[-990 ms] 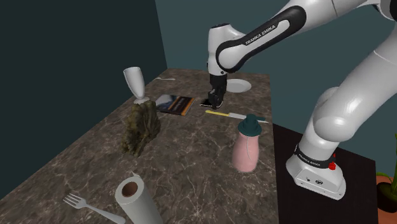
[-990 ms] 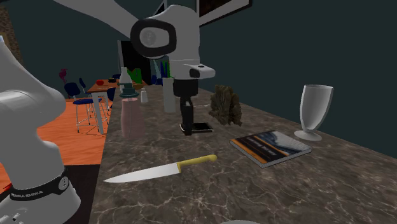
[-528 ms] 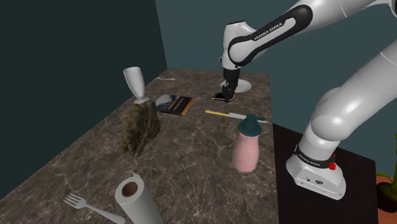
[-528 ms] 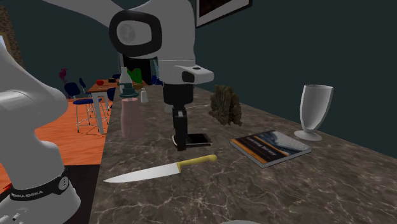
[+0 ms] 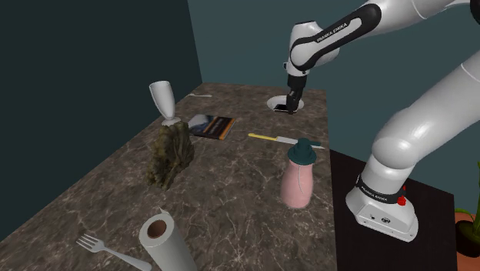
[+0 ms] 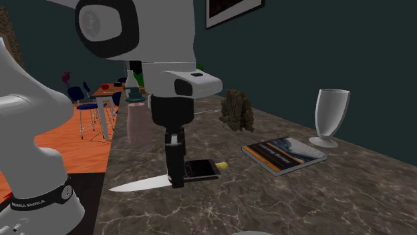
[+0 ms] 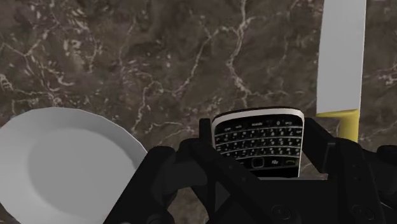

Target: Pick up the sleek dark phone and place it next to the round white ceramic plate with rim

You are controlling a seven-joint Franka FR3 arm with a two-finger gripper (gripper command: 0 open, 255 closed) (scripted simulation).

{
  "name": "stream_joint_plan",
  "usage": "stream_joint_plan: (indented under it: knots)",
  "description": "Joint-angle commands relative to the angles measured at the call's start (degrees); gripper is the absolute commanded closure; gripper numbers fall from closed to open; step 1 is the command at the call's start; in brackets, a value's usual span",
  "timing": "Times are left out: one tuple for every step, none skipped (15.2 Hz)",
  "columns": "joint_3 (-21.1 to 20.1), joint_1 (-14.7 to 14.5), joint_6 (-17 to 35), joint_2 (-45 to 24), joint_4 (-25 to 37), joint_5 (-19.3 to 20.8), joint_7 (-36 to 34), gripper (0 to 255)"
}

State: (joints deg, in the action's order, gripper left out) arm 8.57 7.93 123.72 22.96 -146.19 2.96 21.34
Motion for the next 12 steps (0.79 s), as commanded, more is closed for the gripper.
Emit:
stream_joint_plan:
  knots:
    - [2.3,1.5,-0.2,-0.18,0.43,1.01,3.2,255]
    - [3.41,2.16,-0.21,-0.56,0.85,1.42,4.68,255]
    - [4.51,2.8,-0.21,-1.01,1.33,1.79,6.17,255]
    - [5.6,3.42,-0.21,-1.53,1.89,2.12,7.67,255]
    - [6.69,4.01,-0.2,-2.11,2.51,2.41,9.18,255]
    - [7.77,4.58,-0.2,-2.76,3.19,2.65,10.7,255]
    - [8.85,5.13,-0.19,-3.48,3.94,2.83,12.23,255]
    - [9.92,5.65,-0.19,-4.26,4.76,2.96,13.78,255]
    - [10.99,6.14,-0.19,-5.1,5.64,3.02,15.34,255]
    - [12.07,6.59,-0.19,-6.0,6.58,3.03,16.91,255]
    - [13.14,7.01,-0.2,-6.96,7.59,2.97,18.49,255]
    - [14.3,7.46,-0.23,-8.1,8.77,2.81,20.27,255]
